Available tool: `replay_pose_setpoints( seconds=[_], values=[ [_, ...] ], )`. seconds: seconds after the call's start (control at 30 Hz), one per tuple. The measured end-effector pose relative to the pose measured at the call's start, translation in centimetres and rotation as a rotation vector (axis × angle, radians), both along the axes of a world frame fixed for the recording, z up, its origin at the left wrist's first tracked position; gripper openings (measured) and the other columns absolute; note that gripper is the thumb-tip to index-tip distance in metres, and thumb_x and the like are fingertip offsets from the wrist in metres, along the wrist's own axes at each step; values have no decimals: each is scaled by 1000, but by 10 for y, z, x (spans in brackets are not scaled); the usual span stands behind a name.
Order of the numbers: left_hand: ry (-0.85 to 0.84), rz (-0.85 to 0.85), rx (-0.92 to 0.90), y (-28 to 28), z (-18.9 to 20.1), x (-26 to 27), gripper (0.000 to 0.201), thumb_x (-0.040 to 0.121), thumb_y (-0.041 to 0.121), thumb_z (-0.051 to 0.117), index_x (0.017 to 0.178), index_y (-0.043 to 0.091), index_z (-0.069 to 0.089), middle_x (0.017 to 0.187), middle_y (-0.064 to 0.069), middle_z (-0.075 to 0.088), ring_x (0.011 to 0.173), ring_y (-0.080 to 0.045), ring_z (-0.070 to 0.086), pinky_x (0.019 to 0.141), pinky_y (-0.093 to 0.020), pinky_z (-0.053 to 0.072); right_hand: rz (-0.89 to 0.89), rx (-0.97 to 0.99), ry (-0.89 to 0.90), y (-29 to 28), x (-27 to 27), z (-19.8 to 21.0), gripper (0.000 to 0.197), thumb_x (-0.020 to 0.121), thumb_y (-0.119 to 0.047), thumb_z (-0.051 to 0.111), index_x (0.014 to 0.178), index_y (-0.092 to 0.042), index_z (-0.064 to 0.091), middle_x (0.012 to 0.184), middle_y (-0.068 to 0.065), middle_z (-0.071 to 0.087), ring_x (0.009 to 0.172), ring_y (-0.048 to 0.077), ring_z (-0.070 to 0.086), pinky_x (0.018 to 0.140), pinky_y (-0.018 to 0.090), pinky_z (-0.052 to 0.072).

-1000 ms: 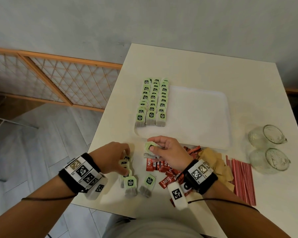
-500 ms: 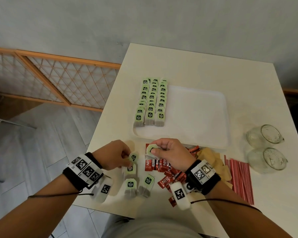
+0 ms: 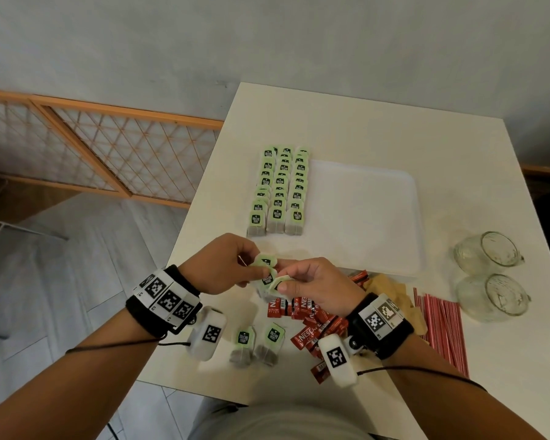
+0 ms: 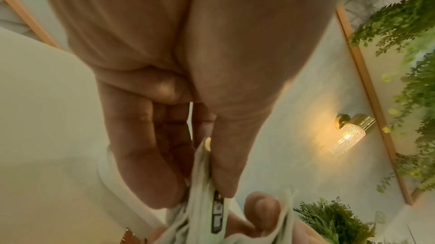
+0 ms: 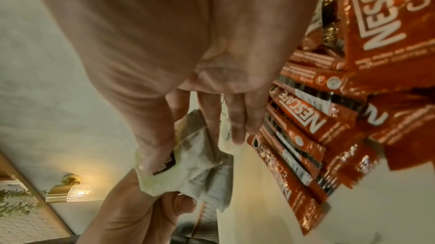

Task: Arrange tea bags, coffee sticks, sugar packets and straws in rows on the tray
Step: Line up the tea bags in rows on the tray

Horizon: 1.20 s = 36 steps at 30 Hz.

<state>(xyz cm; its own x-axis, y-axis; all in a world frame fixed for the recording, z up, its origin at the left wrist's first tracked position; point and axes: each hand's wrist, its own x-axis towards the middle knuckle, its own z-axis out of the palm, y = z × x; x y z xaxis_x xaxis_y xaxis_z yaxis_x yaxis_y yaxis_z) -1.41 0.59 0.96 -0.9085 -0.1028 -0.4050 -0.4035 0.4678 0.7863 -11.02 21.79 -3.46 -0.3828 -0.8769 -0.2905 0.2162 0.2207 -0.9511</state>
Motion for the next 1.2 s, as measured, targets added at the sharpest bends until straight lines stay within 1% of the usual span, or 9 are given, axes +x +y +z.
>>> replay_pose_setpoints(
  seconds=[0.2,0.33,0.47,0.6,0.7,0.87,1.0,1.1,1.2],
  values=[
    [19,-10,-4,5,-2,-2,22,85,37,78,76,18,73,69,-10,70,59,-23,66,66,-43,58,-21,9,33,1,1,2,14,91,-7,72,101,-16,76,95,-1,76,90,12,68,85,28,56],
    [53,4,-3,9,-1,-6,29,86,35,77,68,14,69,56,-8,60,52,-11,55,56,-28,47,-11,16,59,1,1,2,11,93,-12,72,99,-20,76,93,-6,75,88,8,66,83,26,53],
    [70,73,81,15,-5,-14,39,88,28,76,52,31,63,47,10,52,49,-9,51,55,-22,46,-55,14,-21,0,1,0,9,93,-12,70,101,-13,74,97,-4,75,91,18,70,81,31,59],
    [79,134,229,19,-7,-20,25,94,29,68,73,17,64,63,3,61,58,-9,55,62,-27,52,-139,-7,-127,-3,0,4,22,88,-21,69,106,-10,71,102,7,75,93,29,73,74,34,63],
    [52,175,391,23,-5,-23,40,91,46,59,98,8,66,87,-6,69,79,-16,66,74,-32,60,-215,-37,-123,-4,-3,6,17,96,-12,63,110,-4,68,104,13,74,89,25,73,71,32,62],
    [33,109,612,29,-7,-26,41,94,49,56,125,24,64,113,-9,72,104,-29,70,91,-48,57,-283,-85,-171,-13,-8,15,30,87,-25,67,111,-7,67,104,11,76,92,31,75,79,45,63],
    [41,190,699,34,-8,-30,28,93,44,56,112,30,70,103,-7,73,99,-28,70,93,-51,55,-350,-95,-159,-23,-11,21,19,94,-14,66,111,-6,68,106,10,75,87,24,75,64,35,64],
    [22,276,779,33,-9,-35,32,98,37,51,116,15,65,105,-15,72,97,-29,71,83,-42,59,-414,-58,-78,-28,-16,17,14,94,-9,69,107,-7,70,128,2,67,95,27,75,68,44,65],
    [20,352,824,30,-11,-36,28,105,27,45,120,13,64,118,-23,69,104,-33,69,85,-43,60,-447,16,-17,-31,-19,14,17,90,-15,75,102,-6,67,127,-8,68,93,28,76,71,46,64]
  ],
)
